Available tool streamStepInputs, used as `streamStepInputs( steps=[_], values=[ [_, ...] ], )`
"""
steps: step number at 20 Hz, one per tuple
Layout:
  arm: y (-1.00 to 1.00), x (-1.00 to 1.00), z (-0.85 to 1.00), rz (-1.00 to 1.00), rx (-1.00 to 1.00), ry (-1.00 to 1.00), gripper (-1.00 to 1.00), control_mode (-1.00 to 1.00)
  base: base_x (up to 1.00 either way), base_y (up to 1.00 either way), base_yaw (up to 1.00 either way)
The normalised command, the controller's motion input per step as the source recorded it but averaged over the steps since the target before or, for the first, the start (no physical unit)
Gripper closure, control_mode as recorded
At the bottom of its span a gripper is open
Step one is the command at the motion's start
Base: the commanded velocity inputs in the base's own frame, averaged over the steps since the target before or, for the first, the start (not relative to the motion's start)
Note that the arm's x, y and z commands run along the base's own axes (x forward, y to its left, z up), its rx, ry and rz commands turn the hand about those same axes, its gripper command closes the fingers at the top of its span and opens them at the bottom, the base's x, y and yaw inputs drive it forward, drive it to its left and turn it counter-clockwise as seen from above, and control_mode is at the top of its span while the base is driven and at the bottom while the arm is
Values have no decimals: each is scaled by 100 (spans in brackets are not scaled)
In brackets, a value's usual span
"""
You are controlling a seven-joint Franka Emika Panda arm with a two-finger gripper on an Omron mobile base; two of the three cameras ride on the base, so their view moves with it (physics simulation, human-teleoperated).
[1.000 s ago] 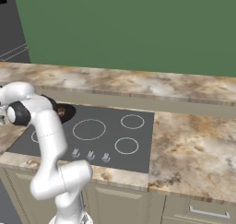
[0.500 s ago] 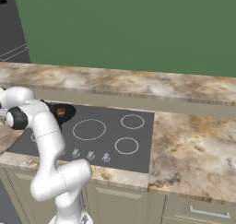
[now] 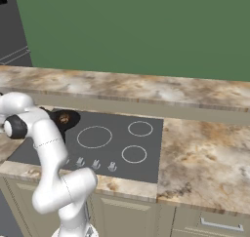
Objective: Put the potato and garlic in the pan. Then turn on the rear left burner and set the heat to medium.
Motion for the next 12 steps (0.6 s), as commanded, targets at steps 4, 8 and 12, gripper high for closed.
streamStepInputs(
  steps=[4,8,12],
  values=[
    [-10,-23,0,0,0,0,-100,-100,0,0,0],
    [-13,-3,0,0,0,0,-100,-100,0,0,0],
    [-7,28,0,0,0,0,-100,-100,0,0,0]
  ],
)
